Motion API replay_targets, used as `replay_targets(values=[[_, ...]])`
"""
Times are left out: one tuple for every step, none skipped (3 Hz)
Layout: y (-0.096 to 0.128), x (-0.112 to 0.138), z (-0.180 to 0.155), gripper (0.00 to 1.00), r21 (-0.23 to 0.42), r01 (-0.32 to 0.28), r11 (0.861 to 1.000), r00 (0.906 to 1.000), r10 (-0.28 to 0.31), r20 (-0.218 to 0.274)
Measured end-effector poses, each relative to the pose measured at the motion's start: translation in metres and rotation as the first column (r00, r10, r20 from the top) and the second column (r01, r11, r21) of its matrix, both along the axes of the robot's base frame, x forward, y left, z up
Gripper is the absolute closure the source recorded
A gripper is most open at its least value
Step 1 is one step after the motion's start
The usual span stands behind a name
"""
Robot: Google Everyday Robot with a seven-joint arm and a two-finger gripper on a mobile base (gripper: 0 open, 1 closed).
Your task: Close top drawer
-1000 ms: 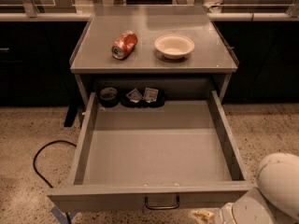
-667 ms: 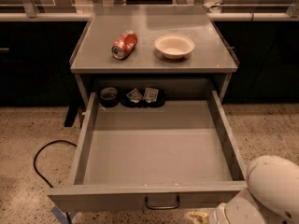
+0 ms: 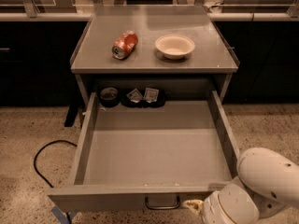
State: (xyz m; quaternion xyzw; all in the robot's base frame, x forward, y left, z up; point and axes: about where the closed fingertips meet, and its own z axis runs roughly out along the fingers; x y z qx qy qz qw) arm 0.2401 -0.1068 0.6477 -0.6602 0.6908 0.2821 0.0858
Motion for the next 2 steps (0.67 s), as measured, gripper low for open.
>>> replay_targets(values=[[0.004,0.015,-0.011,0.0,0.006,0.0,1.0,1.0,0.0,-0.002],[0.007,0.029,-0.016,0.0,0.001,-0.002,1.0,1.0,0.002,0.004]])
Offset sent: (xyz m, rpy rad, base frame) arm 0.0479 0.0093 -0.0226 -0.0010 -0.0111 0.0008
